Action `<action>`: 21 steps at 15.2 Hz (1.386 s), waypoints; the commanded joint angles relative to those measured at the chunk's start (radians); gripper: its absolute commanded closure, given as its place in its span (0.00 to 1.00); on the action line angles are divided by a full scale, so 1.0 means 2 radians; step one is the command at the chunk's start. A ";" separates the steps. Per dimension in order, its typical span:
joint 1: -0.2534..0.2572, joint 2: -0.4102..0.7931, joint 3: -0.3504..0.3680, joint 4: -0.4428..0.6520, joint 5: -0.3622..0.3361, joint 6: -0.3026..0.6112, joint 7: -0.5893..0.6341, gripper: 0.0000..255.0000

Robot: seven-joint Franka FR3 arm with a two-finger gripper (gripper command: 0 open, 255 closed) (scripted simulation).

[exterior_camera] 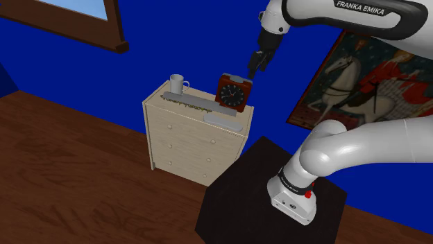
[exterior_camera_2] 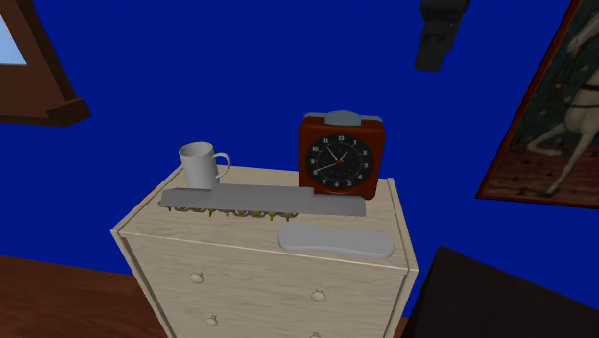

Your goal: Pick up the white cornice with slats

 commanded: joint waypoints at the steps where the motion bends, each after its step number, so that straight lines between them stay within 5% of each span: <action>1: 0.000 0.000 0.000 0.000 0.000 0.000 0.000 0.00; 13: 0.001 0.143 0.045 -0.063 -0.082 0.251 0.025 0.00; 21: -0.026 0.289 0.083 -0.034 -0.203 0.386 0.098 0.00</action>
